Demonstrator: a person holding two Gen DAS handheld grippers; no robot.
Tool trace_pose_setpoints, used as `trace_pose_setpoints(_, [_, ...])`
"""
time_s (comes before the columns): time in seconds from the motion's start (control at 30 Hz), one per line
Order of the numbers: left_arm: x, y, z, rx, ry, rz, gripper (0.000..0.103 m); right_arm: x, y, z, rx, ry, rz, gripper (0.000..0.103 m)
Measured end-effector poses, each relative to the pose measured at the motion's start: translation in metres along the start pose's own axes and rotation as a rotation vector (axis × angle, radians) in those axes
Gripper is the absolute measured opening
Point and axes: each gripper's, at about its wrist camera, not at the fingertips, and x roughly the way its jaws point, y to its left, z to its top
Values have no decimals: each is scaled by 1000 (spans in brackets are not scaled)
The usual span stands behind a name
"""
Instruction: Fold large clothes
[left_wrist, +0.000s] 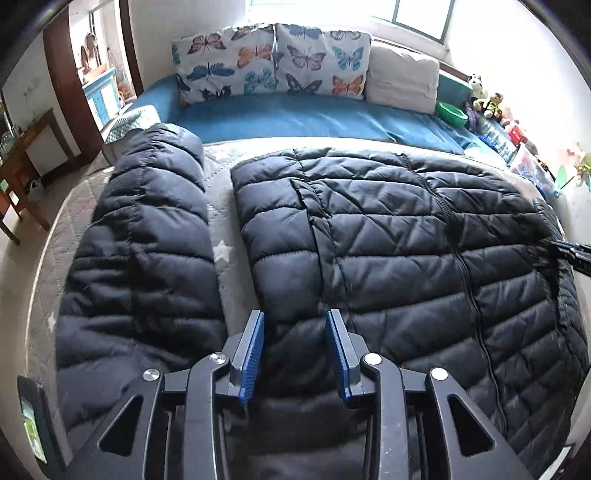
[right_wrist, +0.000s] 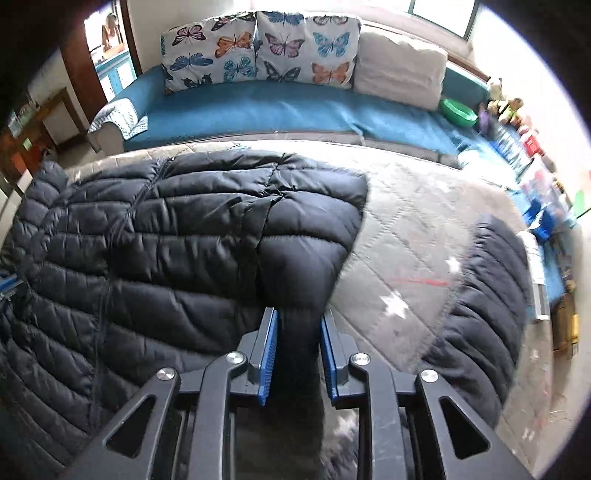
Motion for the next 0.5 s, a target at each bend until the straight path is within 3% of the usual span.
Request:
trace_pose_setpoints(0.1, [-18, 1, -9, -21, -11, -96, 44, -21, 5, -29, -47, 12, 57, 26])
trace_pose_setpoints(0.17, [-29, -10, -20, -10, -25, -127, 63, -37, 13, -53, -98, 33, 144, 26])
trace_pose_setpoints(0.27, [-47, -38, -48, 63, -35, -151, 69, -50, 41, -92, -208, 42, 209, 26])
trace_pose_setpoints(0.37, [-55, -58, -78, 102, -18, -187, 71, -49, 60, -125, -285, 44, 224, 26])
trace_pose_setpoints(0.5, [-40, -74, -110, 134, 11, -158, 74, -32, 70, -158, -342, 29, 148, 28])
